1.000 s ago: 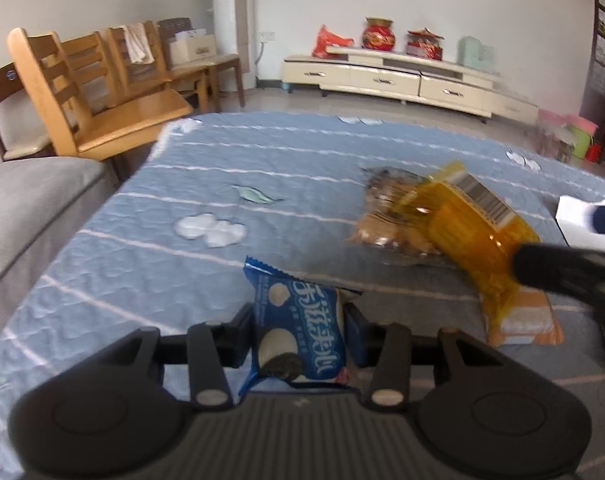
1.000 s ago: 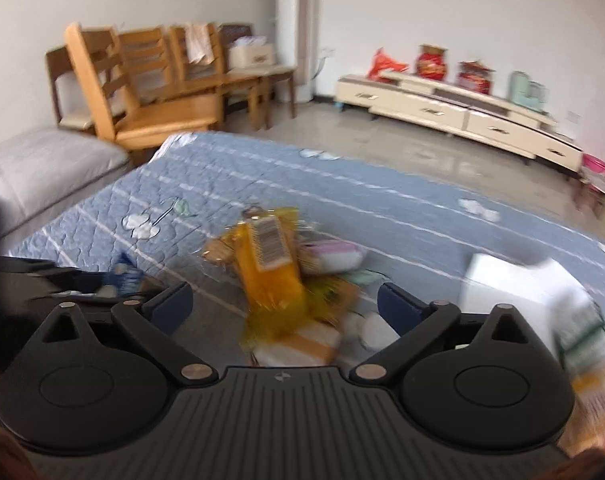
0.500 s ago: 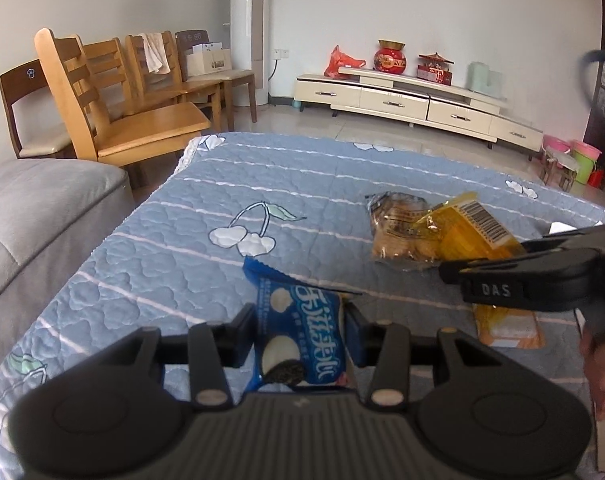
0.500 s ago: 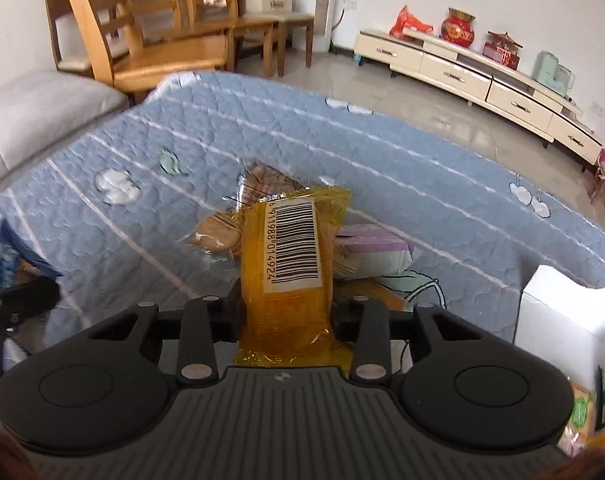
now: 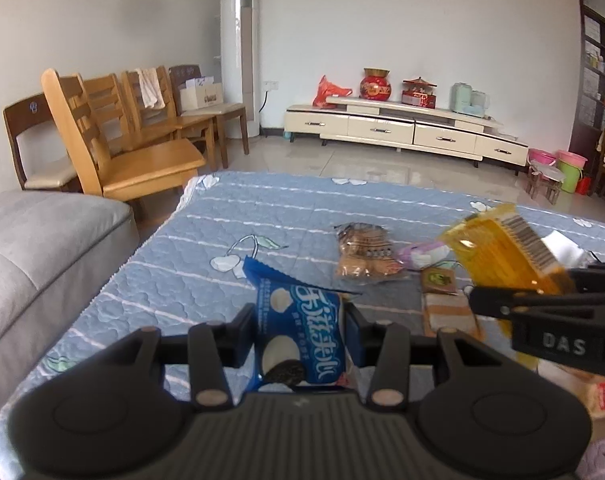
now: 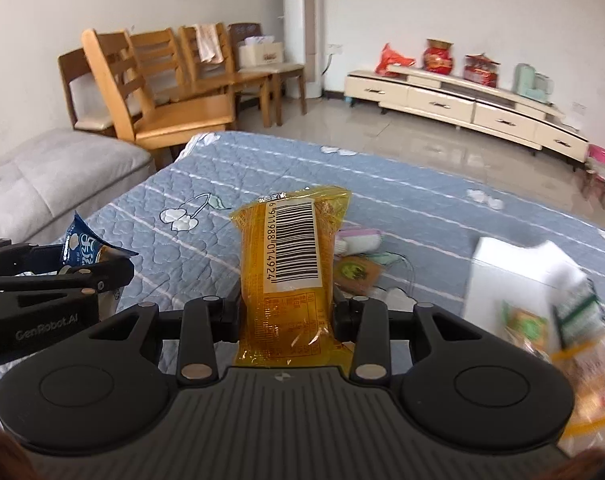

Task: Organize snacks
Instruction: 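Carry the blue packet with the left gripper while the right gripper carries the yellow bag to the tray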

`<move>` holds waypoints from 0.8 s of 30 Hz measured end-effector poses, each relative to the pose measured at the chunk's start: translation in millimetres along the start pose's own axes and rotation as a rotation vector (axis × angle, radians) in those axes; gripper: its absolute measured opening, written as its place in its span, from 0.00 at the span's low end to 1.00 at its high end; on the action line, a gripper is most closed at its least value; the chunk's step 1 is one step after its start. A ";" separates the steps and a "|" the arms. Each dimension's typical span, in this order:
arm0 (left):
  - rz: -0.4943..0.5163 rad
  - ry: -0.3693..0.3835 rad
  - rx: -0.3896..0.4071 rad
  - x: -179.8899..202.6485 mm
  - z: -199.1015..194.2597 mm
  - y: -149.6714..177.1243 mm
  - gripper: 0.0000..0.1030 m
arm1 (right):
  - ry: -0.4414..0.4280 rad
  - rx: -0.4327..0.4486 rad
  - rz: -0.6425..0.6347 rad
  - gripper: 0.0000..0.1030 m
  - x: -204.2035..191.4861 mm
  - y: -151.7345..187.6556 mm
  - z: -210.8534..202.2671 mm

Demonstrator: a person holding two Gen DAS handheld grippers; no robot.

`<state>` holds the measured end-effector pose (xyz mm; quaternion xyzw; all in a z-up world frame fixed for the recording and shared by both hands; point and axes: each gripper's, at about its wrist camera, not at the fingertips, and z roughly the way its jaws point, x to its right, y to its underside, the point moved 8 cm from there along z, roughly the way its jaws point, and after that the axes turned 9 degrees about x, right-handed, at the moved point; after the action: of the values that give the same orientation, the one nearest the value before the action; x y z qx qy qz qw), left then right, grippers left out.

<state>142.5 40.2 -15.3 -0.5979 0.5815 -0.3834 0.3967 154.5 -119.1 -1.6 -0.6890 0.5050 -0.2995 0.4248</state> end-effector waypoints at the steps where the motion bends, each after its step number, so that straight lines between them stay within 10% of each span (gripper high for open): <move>1: 0.002 -0.001 0.004 0.7 -4.3 -0.1 0.43 | 0.013 0.005 -0.001 0.44 0.9 3.4 -8.2; 24: 0.020 0.061 0.054 24.6 -62.3 -2.9 0.43 | 0.203 0.042 0.089 0.44 56.2 41.8 -124.4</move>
<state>87.0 13.9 11.7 -0.5693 0.5887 -0.4129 0.3986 48.8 -213.1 17.6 -0.6231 0.5692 -0.3590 0.3987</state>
